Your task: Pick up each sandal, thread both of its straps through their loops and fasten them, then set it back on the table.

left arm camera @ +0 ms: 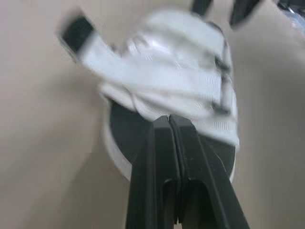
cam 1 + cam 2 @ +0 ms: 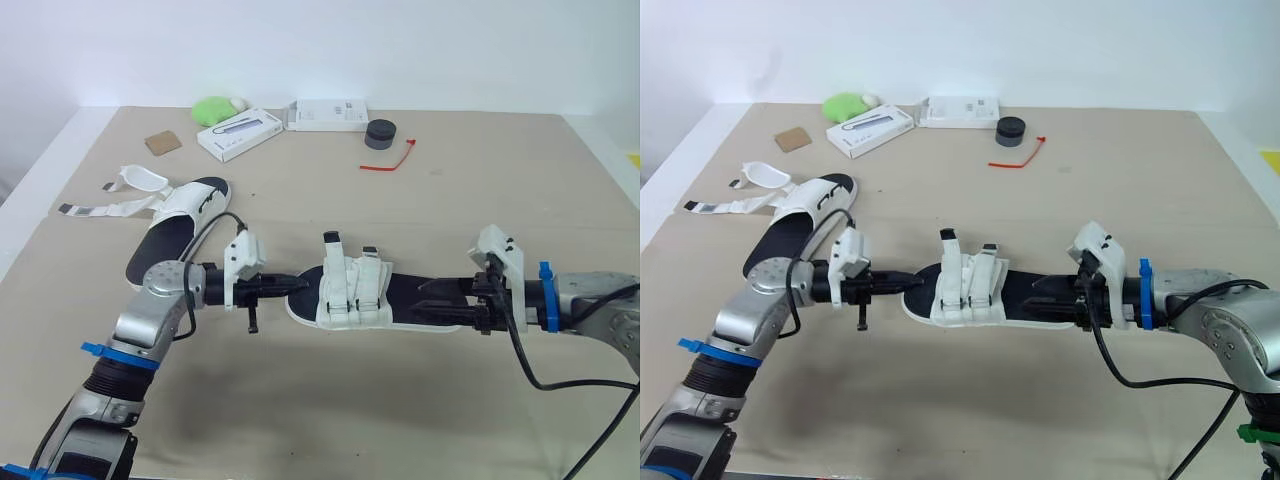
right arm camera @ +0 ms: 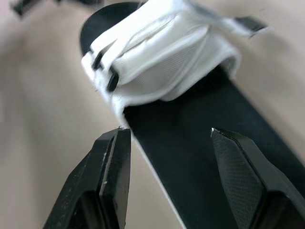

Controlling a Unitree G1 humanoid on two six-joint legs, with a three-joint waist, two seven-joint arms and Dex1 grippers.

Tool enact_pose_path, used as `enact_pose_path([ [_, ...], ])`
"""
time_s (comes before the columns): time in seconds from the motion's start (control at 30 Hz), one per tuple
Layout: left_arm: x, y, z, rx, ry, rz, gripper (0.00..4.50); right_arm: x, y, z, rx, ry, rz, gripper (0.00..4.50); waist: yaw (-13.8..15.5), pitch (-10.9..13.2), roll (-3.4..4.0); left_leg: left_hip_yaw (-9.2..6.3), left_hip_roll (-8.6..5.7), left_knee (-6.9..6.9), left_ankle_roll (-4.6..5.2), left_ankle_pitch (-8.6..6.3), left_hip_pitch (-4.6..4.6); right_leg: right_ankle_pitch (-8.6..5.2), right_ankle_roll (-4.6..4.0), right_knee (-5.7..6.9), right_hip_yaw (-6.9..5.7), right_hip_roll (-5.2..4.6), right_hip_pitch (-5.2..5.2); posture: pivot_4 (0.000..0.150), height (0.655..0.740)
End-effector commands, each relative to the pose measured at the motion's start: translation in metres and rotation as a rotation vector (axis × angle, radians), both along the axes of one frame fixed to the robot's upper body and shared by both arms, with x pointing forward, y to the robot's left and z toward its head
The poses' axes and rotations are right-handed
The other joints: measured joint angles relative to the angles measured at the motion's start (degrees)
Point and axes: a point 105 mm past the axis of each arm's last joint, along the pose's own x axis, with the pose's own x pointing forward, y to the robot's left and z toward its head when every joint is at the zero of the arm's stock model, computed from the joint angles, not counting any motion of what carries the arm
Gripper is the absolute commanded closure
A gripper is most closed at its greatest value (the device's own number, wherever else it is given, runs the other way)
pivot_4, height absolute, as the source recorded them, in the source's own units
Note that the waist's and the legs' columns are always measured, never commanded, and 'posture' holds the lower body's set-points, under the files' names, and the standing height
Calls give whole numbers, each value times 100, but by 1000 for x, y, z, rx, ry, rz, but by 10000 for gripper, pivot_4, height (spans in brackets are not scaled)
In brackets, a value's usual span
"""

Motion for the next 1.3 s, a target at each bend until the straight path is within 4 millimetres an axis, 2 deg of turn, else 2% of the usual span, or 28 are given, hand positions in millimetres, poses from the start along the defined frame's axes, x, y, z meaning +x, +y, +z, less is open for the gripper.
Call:
enact_pose_path([
  [0.03, -5, 6, 34, -71, -35, -5, 45000, -4, 9, 1, -2, -19, 55, 15483, 0, 1, -1, -1, 0, 0, 0, 0, 0, 0, 0, 0, -2, 0, 0, 1500, 7400],
  [0.17, -19, 29, 48, -62, 38, -20, 45000, -10, 24, -7, 27, 25, 97, 15483, -13, 10, -4, -8, 3, 2, -7, 4, 0, 0, 0, 8, -11, 2, 0, 1500, 7400],
  [0.33, -33, 56, 31, 38, 115, 8, 45000, -4, 39, -21, 19, 28, 102, 15483, -14, 22, -2, -13, 10, 1, -29, 17, 4, -1, 1, 17, -18, 5, -2, 1500, 7400],
  [0.47, -46, 64, 23, 44, 159, 18, 45000, 2, 55, -26, 36, 20, 116, 15483, -19, 34, -23, -19, 13, 1, -63, 36, 5, 6, 1, 23, -26, 5, -3, 1500, 7400],
  [0.53, -53, 61, 19, 30, 172, 21, 45000, 9, 61, -28, 47, 10, 100, 21894, -14, 36, -25, -29, 18, 1, -73, 42, 3, 22, -22, 25, -40, 6, -4, 1500, 7400],
  [0.57, -56, 59, 16, 24, 180, 26, 45000, 10, 64, -28, 58, 10, 101, 23375, -13, 36, -27, -31, 19, 1, -75, 43, 5, 23, -19, 26, -44, 6, -3, 1500, 7400],
  [0.6, -58, 58, 14, 19, 186, 32, 45000, 11, 65, -29, 56, 3, 100, 32320, -13, 37, -26, -37, 20, 0, -93, 54, 4, 27, -12, 29, -48, 6, -3, 1500, 7400],
  [0.63, -61, 56, 12, 11, 192, 39, 45000, 13, 65, -31, 53, -10, 91, 32946, -13, 37, -25, -38, 19, 0, -95, 55, 3, 28, -10, 30, -48, 6, -3, 1500, 7400],
  [0.67, -62, 55, 10, 4, 197, 47, 45000, 13, 65, -33, 49, -13, 93, 36207, -14, 36, -27, -38, 18, 0, -97, 56, 3, 28, -9, 31, -48, 6, -4, 1500, 7400],
  [0.7, -63, 54, 9, -3, 200, 56, 45000, 11, 65, -33, 51, -13, 100, 41320, -15, 36, -26, -39, 21, 1, -98, 56, 5, 29, -9, 33, -49, 7, -1, 1500, 7400],
  [0.73, -64, 54, 9, -7, 202, 63, 45000, 10, 65, -33, 54, -12, 107, 43854, -15, 36, -26, -38, 20, 1, -100, 58, 5, 30, -7, 35, -49, 7, -1, 1500, 7400],
  [0.87, -64, 53, 10, -45, 205, 92, 45000, 13, 60, -26, 89, -32, 80, 43854, -11, 36, -27, -47, 19, 10, -109, 64, 6, 31, -5, 54, -51, 10, -1, 1500, 7400],
  [0.9, -62, 52, 11, -59, 196, 110, 45000, 23, 49, -22, 83, -45, 11, 43854, -10, 36, -27, -47, 19, 11, -112, 67, 6, 31, -4, 56, -51, 10, -1, 1500, 7400],
  [0.97, -56, 49, 12, -90, 166, 162, 45000, 55, 15, -2, 115, -136, -220, 43854, -5, 37, -27, -49, 18, 17, -120, 72, 5, 36, 2, 60, -51, 10, 0, 1500, 7400],
  [1.07, -47, 46, 12, -122, 146, 218, 45000, 89, -44, 22, 115, -257, -583, 43854, 19, 41, -27, -50, 7, 47, -124, 86, -11, 67, 9, 62, -49, 2, -2, 1500, 7400],
  [1.13, -41, 43, 10, -136, 141, 249, 45000, 99, -79, 28, 81, -297, -785, 43854, 19, 41, -26, -50, 2, 56, -123, 89, -16, 78, 7, 62, -48, -2, -2, 1500, 7400],
  [1.23, -36, 38, 5, -139, 140, 265, 45000, 108, -112, 25, 59, -317, -1019, 43854, 1, 41, -25, -50, 1, 58, -121, 90, -20, 85, 0, 62, -47, 0, -5, 1500, 7400],
  [1.3, -35, 35, 2, -140, 144, 259, 45000, 112, -122, 18, 55, -301, -1122, 43854, -41, 41, -25, -50, 2, 53, -120, 90, -20, 85, -8, 76, -47, 2, -14, 1500, 7400],
])
